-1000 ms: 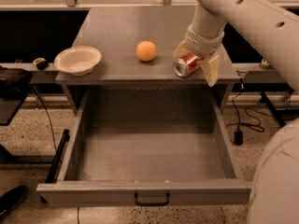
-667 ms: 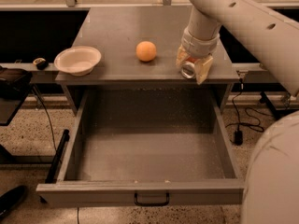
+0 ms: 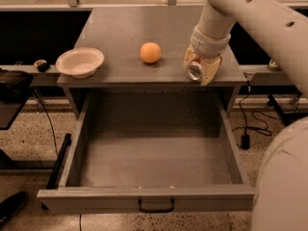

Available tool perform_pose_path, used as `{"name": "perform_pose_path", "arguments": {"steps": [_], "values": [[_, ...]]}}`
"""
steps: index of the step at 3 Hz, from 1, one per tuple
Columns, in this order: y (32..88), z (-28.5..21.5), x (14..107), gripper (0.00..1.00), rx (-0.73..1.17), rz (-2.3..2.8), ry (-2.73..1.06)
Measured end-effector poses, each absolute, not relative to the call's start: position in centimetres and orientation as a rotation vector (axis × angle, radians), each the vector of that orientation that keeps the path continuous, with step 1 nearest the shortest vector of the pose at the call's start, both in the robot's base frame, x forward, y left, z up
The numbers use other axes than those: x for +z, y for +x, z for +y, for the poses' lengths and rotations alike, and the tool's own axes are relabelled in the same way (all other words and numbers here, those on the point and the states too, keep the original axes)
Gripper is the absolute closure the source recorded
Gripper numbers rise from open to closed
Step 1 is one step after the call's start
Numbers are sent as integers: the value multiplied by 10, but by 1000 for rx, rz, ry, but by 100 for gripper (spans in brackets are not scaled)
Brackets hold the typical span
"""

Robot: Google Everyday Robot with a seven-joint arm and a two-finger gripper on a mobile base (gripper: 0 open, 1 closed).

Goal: Place coke can into top drawer

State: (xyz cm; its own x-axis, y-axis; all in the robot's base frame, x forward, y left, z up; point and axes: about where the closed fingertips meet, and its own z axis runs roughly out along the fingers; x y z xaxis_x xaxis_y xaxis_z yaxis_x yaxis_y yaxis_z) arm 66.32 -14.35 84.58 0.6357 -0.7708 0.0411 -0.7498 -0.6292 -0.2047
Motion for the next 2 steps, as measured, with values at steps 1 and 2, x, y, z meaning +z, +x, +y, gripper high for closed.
{"name": "perform_pose_path", "arguments": {"steps": [1,2], "values": [[623,-145,868,100,28,1431,-2515],[577,-159,902,100,78,1633,-2273]]}}
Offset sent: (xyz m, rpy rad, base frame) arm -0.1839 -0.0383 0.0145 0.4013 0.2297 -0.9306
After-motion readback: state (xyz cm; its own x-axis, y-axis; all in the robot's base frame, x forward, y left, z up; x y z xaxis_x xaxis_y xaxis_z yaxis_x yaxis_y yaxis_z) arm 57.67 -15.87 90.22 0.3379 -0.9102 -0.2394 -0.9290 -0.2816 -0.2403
